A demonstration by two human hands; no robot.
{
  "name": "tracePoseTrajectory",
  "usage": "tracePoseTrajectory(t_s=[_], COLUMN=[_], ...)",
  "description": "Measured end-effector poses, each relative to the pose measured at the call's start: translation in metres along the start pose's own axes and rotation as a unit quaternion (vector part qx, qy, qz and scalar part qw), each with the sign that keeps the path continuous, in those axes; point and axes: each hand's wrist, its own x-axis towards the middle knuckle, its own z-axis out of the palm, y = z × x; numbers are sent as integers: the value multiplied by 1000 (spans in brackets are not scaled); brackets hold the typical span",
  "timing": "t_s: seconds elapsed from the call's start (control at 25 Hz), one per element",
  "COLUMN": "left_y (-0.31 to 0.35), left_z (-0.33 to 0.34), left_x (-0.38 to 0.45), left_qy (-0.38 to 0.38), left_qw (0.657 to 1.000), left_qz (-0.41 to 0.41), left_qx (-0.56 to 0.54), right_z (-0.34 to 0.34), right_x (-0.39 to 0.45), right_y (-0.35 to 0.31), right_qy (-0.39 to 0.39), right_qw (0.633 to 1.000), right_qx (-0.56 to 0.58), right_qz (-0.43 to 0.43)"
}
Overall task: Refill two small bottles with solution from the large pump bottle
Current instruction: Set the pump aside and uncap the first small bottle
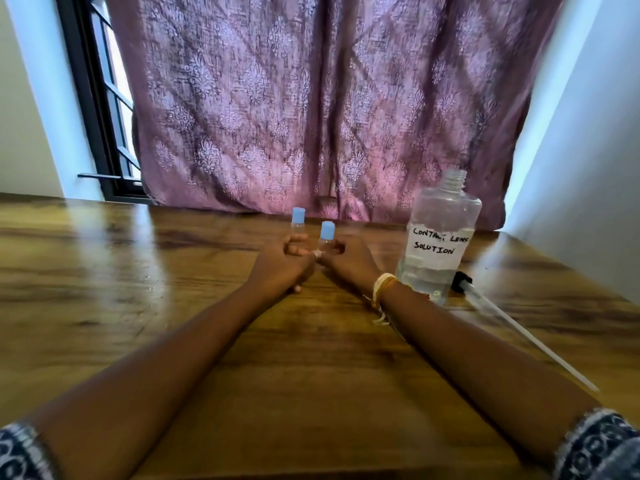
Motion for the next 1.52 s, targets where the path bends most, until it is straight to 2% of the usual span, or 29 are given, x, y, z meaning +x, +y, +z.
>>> tracePoseTrajectory(t_s=[0.08, 0.16, 0.32, 0.4, 0.6, 0.76, 0.92, 1.12, 1.24, 1.32, 1.44, 1.52], left_y=[0, -2, -4, -6, -9, -4, -3, -3, -1, -4, -6, -7], left_z=[3, 2, 2, 2, 1, 6, 8, 2, -1, -2, -4, -5], left_x=[-4, -6, -4, -4, -3, -5, -8, -4, -5, -3, -1, 0], left_qy=[-16, -40, -24, -29, -95, -92, -103, -134, -149, -149, -150, -155], left_qw=[999, 995, 996, 994, 983, 985, 984, 984, 985, 985, 985, 983], left_qz=[37, 68, 45, 51, 87, 78, 84, 50, 40, 43, 42, 47], left_qx=[0, 68, 69, 94, 128, 121, 120, 106, 78, 75, 77, 83], right_z=[-7, -14, -35, -42, -39, -36, -35, -52, -48, -46, -51, -48], right_x=[-23, -39, -39, -40, -49, -45, -45, -43, -46, -47, -43, -43], right_y=[3, 5, -13, -23, -28, -26, -25, -26, -27, -25, -22, -22], right_qy=[-56, -85, -149, -121, -9, 23, 7, -135, -107, -76, -126, -149], right_qw=[997, 994, 988, 990, 995, 993, 988, 975, 981, 983, 973, 972], right_qx=[25, 24, -17, -20, 12, 25, 22, 67, 48, 78, 139, 124], right_qz=[-41, -59, -45, -65, -103, -111, -155, -163, -156, -145, -131, -129])
